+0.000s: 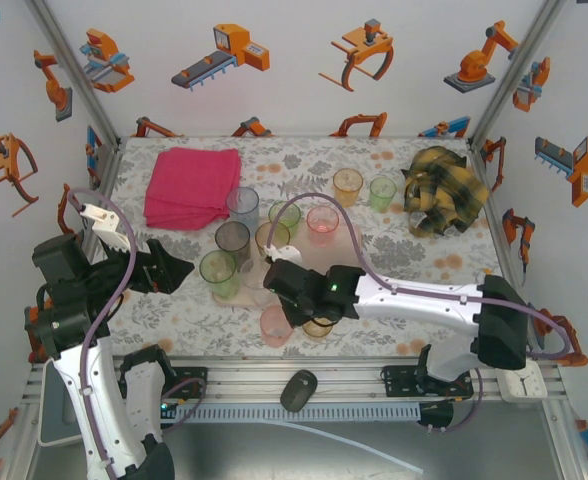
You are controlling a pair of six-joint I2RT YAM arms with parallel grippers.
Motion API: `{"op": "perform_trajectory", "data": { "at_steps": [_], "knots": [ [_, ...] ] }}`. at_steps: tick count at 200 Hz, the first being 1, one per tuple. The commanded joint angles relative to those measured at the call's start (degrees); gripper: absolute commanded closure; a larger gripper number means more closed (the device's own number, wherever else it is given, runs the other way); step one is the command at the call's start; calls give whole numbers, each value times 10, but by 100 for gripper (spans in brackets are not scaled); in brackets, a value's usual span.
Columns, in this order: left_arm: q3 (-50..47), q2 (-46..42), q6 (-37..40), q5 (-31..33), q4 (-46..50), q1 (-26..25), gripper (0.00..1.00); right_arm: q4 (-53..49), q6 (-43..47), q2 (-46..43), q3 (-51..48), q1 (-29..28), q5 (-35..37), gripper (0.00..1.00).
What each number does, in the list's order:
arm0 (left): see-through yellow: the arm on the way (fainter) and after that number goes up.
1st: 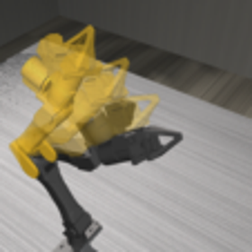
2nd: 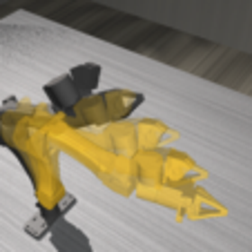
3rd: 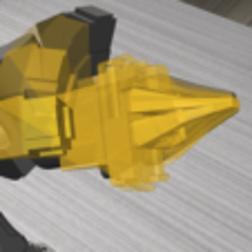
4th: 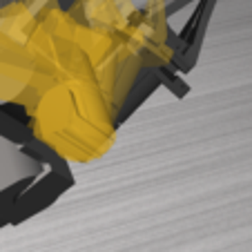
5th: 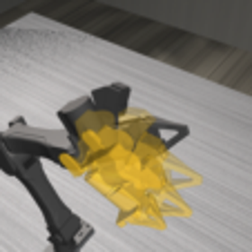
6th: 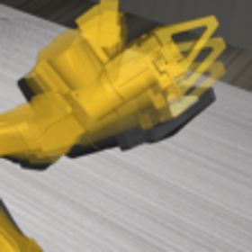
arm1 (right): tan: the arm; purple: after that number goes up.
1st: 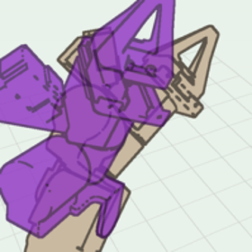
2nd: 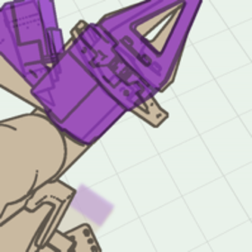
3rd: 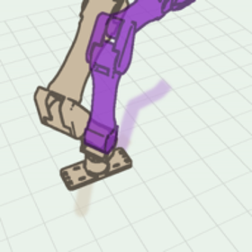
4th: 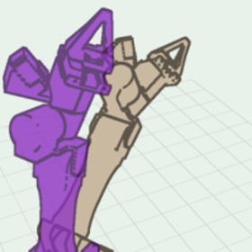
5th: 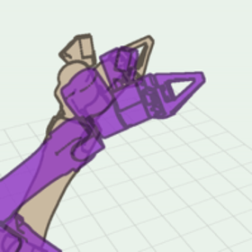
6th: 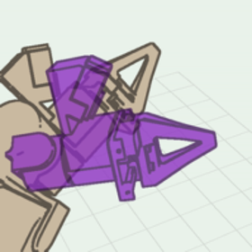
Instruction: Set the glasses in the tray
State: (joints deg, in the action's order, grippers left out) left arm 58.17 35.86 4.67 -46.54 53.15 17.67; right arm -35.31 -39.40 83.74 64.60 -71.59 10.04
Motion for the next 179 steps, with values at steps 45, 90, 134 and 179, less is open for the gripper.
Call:
{"op": "perform_trajectory", "data": {
  "at_steps": [45,90,134,179],
  "knots": [
    [22,0,-7,-17,-4,3,3,-86,46,-81,73,59,-2,98],
    [22,-3,-7,-16,-3,4,3,-184,96,-104,124,135,14,97],
    [23,2,-8,-17,-3,3,3,-177,124,-106,119,210,19,96],
    [23,2,-8,-17,-3,4,3,-122,144,-65,104,254,34,96]
  ]
}}
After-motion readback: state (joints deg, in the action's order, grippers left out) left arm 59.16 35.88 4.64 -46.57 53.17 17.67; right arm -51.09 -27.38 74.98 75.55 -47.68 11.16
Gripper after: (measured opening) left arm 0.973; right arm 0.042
